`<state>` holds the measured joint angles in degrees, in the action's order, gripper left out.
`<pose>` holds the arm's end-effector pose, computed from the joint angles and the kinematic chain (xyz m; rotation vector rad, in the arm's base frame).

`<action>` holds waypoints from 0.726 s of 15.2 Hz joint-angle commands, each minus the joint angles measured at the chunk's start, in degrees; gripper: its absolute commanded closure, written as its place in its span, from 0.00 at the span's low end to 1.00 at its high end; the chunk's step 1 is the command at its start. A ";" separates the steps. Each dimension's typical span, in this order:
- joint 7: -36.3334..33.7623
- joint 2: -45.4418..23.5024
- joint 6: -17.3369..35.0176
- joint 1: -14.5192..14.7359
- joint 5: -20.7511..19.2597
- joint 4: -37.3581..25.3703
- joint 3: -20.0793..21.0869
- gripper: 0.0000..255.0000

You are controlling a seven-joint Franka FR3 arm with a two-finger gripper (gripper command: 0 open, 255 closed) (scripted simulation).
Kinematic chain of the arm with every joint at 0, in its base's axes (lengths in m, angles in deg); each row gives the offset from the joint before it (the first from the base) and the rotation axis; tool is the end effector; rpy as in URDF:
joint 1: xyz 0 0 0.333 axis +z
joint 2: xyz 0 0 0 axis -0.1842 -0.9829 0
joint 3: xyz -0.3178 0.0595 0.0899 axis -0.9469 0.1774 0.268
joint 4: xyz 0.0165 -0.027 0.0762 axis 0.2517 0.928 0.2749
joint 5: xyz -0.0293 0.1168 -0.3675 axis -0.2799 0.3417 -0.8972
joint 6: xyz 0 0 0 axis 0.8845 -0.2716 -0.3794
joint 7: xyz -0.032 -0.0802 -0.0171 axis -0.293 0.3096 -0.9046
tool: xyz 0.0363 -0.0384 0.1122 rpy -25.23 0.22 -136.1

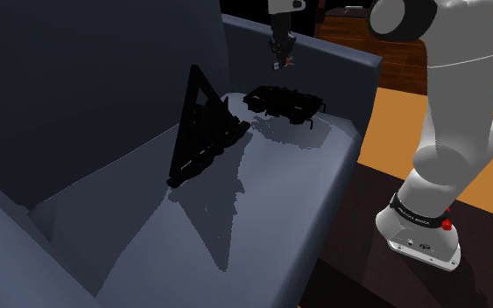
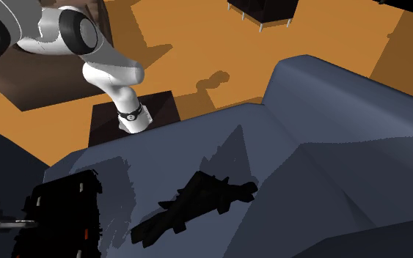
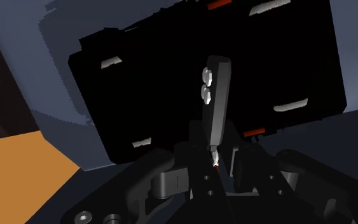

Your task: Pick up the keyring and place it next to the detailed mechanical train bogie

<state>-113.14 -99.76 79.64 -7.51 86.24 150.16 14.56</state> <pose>0.6198 -0.2115 0.5413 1.8296 -2.4361 -0.3289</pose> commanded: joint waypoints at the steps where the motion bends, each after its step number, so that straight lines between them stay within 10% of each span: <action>1: -1.60 4.29 2.61 1.35 0.03 6.79 0.47 1.00; 11: -11.28 20.46 11.40 7.65 1.42 30.97 4.58 1.00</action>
<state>-123.45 -80.55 90.20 -0.41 87.48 179.16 18.70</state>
